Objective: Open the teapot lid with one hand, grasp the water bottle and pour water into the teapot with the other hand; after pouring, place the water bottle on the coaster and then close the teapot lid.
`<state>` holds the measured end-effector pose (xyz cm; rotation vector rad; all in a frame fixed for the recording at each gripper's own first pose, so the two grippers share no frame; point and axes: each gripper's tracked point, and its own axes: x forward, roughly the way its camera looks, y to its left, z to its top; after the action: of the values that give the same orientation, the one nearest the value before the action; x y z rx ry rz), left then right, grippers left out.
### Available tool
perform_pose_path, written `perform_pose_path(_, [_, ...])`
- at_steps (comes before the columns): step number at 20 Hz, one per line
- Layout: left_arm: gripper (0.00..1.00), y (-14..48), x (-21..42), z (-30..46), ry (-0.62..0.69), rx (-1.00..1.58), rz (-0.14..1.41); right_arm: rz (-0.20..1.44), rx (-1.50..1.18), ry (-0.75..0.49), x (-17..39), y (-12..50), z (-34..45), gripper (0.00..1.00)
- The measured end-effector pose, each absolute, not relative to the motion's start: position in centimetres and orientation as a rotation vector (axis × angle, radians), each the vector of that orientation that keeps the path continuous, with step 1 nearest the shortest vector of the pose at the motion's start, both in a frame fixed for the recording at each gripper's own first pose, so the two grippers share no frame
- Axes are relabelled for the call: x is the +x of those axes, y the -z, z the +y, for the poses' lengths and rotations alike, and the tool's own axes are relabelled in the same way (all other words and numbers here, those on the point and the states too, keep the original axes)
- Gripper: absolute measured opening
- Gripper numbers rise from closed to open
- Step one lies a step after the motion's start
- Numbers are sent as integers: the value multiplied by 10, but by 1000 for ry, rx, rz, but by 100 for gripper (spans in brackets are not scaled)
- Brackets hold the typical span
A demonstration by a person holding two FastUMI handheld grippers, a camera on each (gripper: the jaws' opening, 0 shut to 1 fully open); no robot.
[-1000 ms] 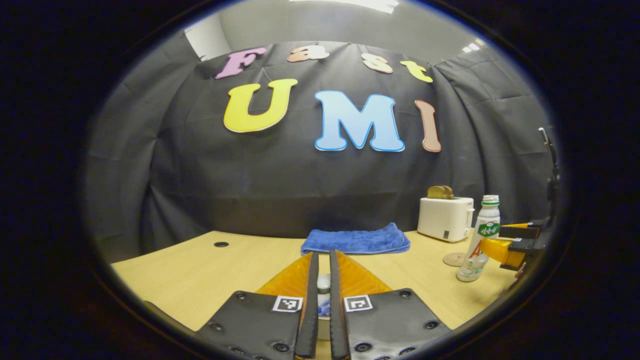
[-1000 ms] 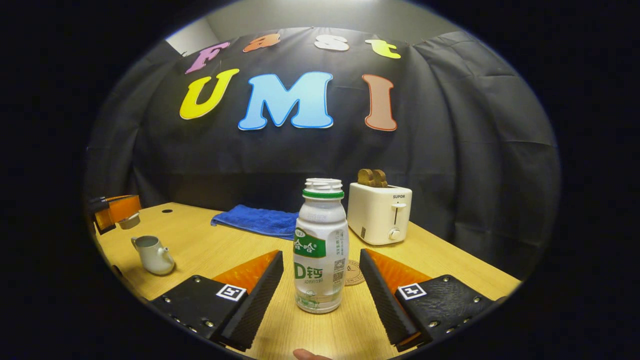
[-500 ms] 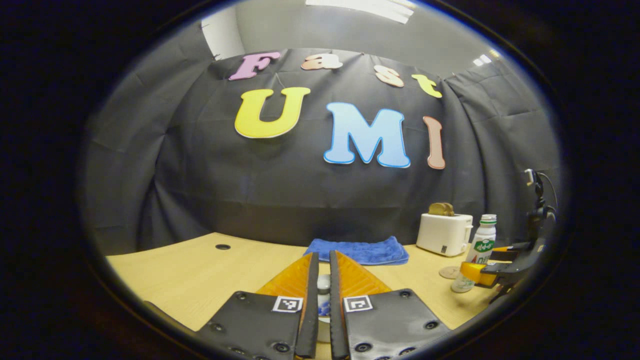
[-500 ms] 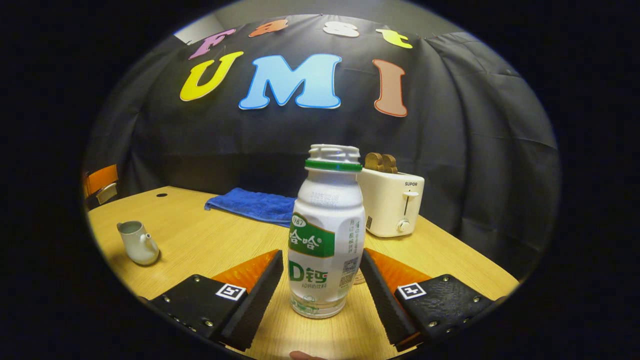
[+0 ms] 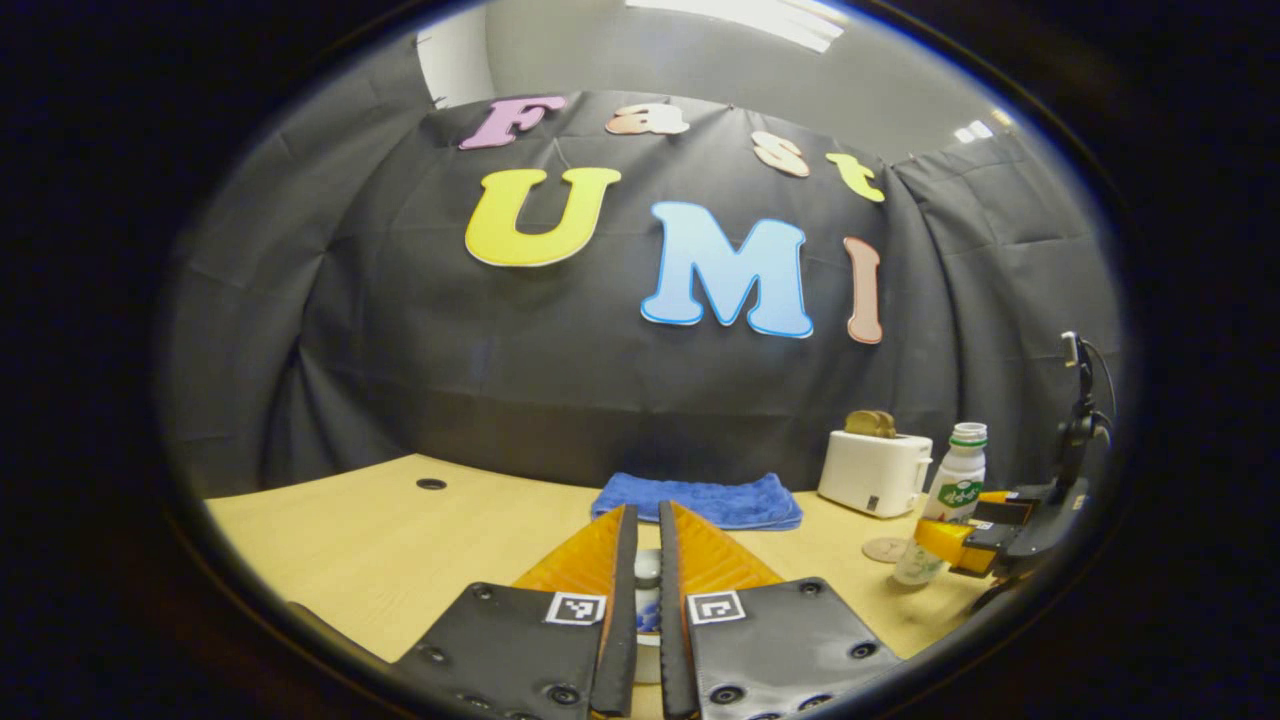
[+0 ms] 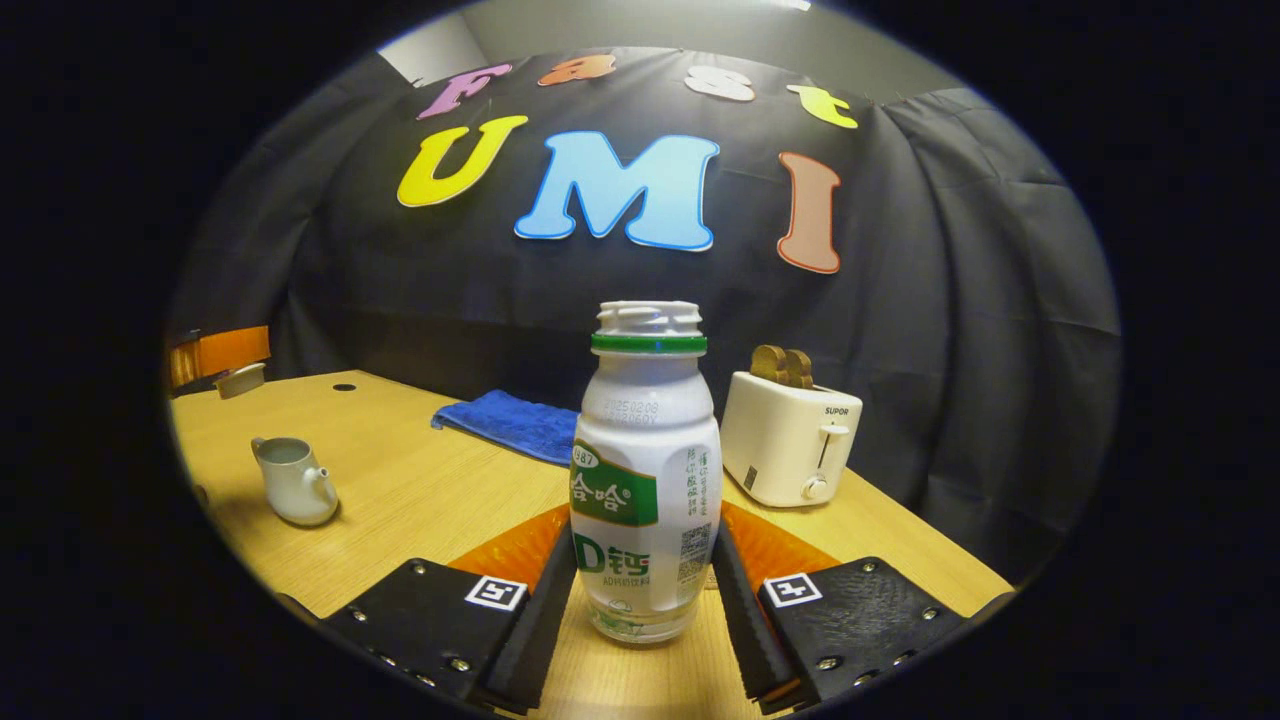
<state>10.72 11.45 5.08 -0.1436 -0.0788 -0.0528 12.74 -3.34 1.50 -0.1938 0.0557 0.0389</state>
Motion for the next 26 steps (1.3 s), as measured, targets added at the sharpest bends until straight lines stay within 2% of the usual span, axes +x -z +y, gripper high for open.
perform_pose_path(2, [20, -60, 98, 113, 62, -129, -92, 48, -242, -48, 123, -20, -25, 71])
perform_pose_path(3, [16, -65, 91, 111, 70, -114, -105, 48, -272, -50, 121, -21, -22, 71])
perform_pose_path(4, [20, -68, 85, 114, 63, -98, -115, 55, -296, -54, 119, -22, -19, 71])
perform_pose_path(6, [20, -65, 72, 115, 72, -100, -100, 72, -322, -78, 116, -21, -9, 71])
perform_pose_path(7, [16, -64, 65, 115, 86, -116, -86, 75, -339, -84, 114, -21, -4, 71])
perform_pose_path(11, [20, -65, 17, 127, 102, -142, -75, 95, -442, -112, 112, -15, 16, 72])
perform_pose_path(16, [20, -57, -47, 131, 99, -108, -113, 100, -606, -114, 113, -9, 40, 72])
perform_pose_path(17, [20, -55, -54, 130, 103, -107, -119, 92, -644, -108, 111, -10, 44, 72])
perform_pose_path(18, [16, -53, -57, 127, 114, -95, -116, 84, -681, -108, 111, -10, 50, 72])
perform_pose_path(19, [20, -53, -59, 133, 100, -81, -116, 75, -716, -109, 112, -11, 56, 72])
perform_pose_path(20, [20, -52, -62, 136, 98, -80, -123, 67, -744, -112, 112, -10, 62, 72])
perform_pose_path(21, [16, -52, -65, 136, 104, -85, -123, 61, -767, -118, 112, -10, 68, 72])
perform_pose_path(22, [20, -49, -68, 136, 109, -91, -118, 59, -791, -122, 114, -9, 74, 71])
perform_pose_path(23, [20, -45, -72, 137, 113, -97, -113, 58, -816, -127, 115, -7, 80, 71])
perform_pose_path(24, [16, -43, -74, 138, 114, -97, -108, 58, -842, -135, 116, -5, 85, 71])
perform_pose_path(25, [20, -39, -77, 139, 110, -91, -100, 57, -870, -138, 116, -4, 89, 71])
perform_pose_path(26, [20, -35, -79, 142, 107, -90, -96, 54, -901, -139, 117, -2, 93, 72])
